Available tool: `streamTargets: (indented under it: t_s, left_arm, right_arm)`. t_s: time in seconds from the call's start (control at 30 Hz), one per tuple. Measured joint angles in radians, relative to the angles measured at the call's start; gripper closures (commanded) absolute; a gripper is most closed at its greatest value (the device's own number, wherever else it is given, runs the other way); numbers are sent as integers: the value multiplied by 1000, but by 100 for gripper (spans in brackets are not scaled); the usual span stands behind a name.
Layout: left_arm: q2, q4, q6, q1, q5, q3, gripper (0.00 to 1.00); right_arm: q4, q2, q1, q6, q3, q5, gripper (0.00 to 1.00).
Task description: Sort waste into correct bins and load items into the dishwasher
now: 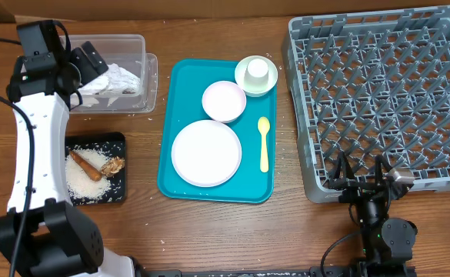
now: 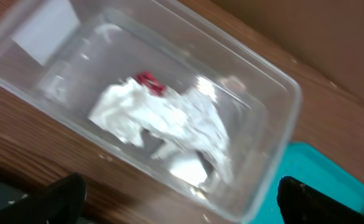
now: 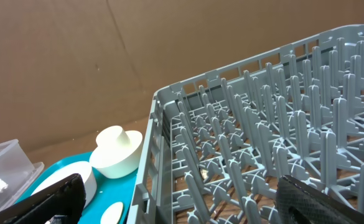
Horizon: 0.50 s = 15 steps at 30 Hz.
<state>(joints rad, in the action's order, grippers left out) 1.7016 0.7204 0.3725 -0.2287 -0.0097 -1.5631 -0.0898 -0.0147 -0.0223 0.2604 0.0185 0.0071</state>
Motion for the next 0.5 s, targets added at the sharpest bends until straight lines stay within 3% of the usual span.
streamTargets:
  t_s: [0.23,0.3,0.5]
  left_arm:
    - [-182,148,4,0,151,1,0]
    - [-274,216,35,0,115,-1,0]
    - [-323,348,192,-25,-41,-1,0]
  right_arm:
    - [0,0,0,1,0,0,0]
    - [0,0,0,1,0,0,0]
    - [0,0,0,1,0,0,0]
